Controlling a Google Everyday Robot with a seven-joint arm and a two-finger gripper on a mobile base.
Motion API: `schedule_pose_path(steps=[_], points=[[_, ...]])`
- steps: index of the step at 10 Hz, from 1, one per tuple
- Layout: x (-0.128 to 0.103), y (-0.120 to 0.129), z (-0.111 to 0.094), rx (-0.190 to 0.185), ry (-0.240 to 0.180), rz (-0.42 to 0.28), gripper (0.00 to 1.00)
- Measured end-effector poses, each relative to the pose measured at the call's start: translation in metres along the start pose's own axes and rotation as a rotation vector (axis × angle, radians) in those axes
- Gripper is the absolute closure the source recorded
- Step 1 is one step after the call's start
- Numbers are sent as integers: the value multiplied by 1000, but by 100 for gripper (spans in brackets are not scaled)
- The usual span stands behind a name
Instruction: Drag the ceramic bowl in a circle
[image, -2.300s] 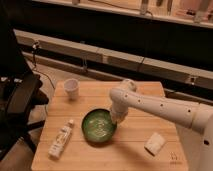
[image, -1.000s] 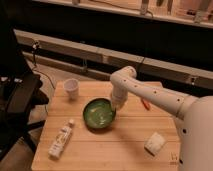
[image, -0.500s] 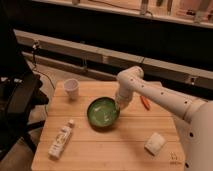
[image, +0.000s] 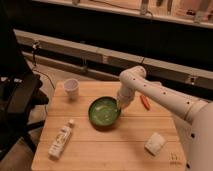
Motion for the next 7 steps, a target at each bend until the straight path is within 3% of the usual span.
schedule_pose_path(steps=[7], points=[[1,3,-2,2,-1,-1,86]])
